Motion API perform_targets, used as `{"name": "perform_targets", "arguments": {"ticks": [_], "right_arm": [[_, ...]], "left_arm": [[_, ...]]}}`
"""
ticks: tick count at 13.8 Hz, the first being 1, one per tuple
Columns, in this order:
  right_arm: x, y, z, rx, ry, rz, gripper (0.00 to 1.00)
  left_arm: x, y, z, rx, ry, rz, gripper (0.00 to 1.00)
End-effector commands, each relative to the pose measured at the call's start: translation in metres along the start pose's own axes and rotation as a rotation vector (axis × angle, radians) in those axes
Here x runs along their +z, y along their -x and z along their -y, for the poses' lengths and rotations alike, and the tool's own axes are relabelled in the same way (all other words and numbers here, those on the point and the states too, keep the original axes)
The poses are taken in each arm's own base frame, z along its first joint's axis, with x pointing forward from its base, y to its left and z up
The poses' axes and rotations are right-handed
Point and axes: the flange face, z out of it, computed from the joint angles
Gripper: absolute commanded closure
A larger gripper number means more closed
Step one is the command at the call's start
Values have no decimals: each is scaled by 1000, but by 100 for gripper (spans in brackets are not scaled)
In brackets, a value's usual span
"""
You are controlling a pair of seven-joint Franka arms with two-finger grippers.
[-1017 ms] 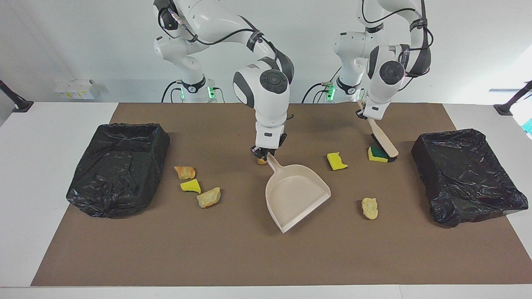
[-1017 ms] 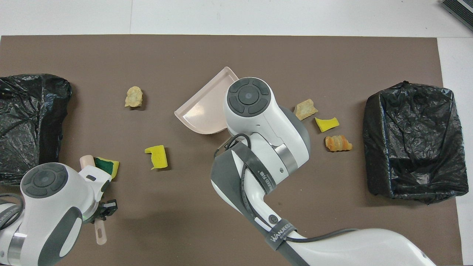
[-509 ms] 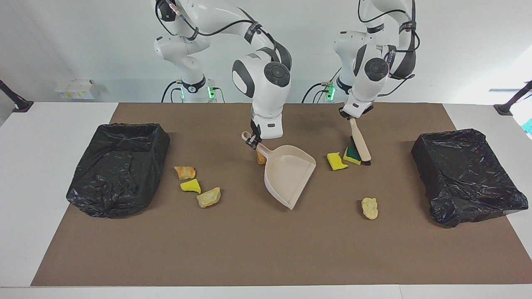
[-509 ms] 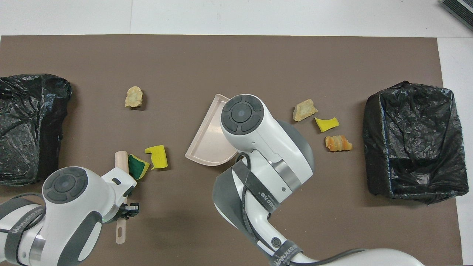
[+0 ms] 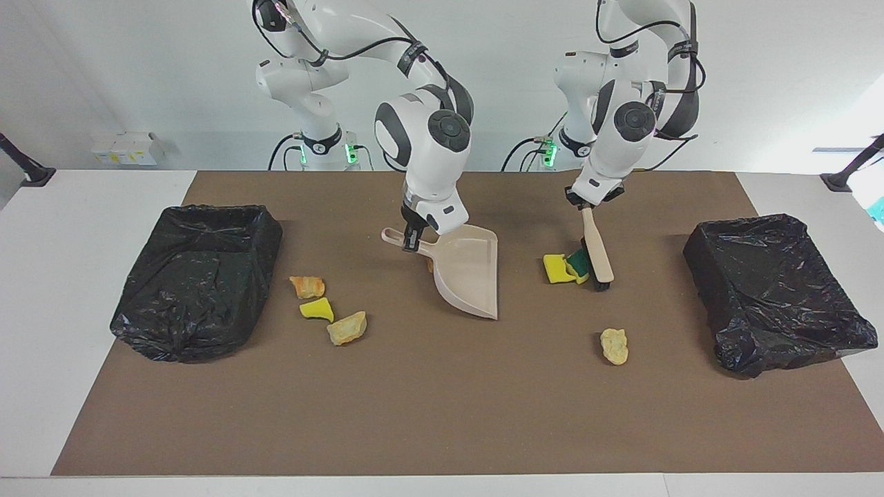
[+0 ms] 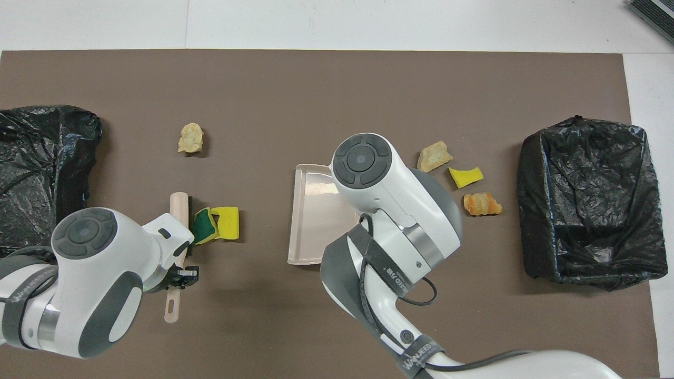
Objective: Sweep and dump trash in bin
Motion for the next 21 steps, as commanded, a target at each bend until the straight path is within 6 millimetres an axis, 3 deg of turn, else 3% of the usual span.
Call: {"name": "perform_targets", "arguments": {"ticks": [1, 5, 9, 14, 15, 17, 19, 21], "right_arm": [[3, 7, 2, -35, 37, -8, 100], [5, 5, 10, -70, 40, -3, 100], [7, 4, 8, -127, 74, -28, 100], [16, -8, 6, -178, 101, -55, 100], [16, -9, 6, -178, 106, -59, 100], [12, -10, 7, -180, 109, -60, 100], [5, -12, 5, -181, 117, -65, 100], [0, -22, 6, -165, 119, -101, 100]], "left_arm": [[-13, -37, 31, 65, 21, -13, 100], [-22, -69, 77, 139, 46, -59, 100], [-34, -115, 108, 359, -9, -153, 100], [-38, -160, 114, 465, -132, -215, 100], [-38, -173, 115, 567, -168, -210, 100], [-36, -184, 116, 628, -179, -213, 100], [-45, -196, 117, 639, -207, -220, 100], [-48, -211, 107, 658, -217, -229, 100]]}}
